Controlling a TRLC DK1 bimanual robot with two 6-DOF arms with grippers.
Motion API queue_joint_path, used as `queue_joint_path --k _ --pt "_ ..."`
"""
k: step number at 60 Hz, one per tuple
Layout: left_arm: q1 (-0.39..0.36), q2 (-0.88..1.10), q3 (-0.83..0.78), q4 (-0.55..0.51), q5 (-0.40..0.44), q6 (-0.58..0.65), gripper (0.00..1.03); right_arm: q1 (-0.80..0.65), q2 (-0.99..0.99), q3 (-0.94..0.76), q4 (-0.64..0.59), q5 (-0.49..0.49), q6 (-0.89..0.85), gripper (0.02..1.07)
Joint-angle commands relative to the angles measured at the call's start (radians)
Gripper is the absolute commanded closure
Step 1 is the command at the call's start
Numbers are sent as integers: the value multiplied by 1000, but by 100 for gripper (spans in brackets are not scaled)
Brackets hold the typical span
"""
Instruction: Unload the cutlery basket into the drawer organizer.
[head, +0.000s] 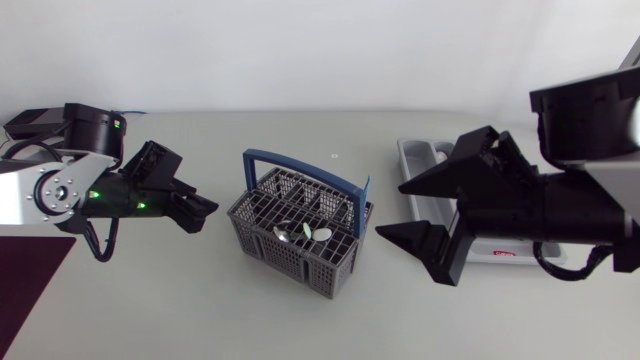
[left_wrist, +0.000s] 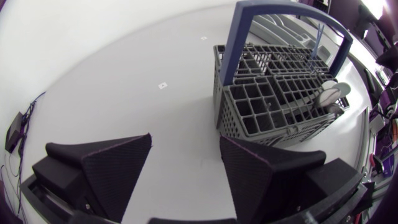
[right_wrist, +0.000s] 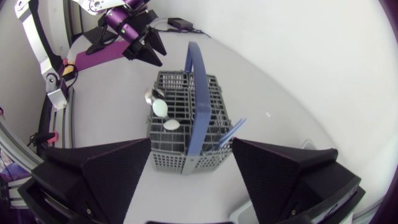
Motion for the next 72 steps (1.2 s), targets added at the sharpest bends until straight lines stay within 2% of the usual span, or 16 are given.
queue_joint_path --k 1,11,18,26,59,72 --pt "5 53 -3 37 -3 27 10 -42 13 -67 -3 2 -20 10" --pt "-8 154 23 115 -30 28 10 -82 137 -130 103 20 -30 10" --pt "-58 204 28 167 -76 27 10 -92 286 -141 230 57 -30 10" --pt "-112 211 22 186 -101 28 10 -104 422 -87 291 60 -21 10" --pt "-167 80 -87 173 -102 57 10 -116 663 200 333 86 17 10" --pt "-153 68 -86 176 -102 60 10 -99 626 163 331 129 19 10"
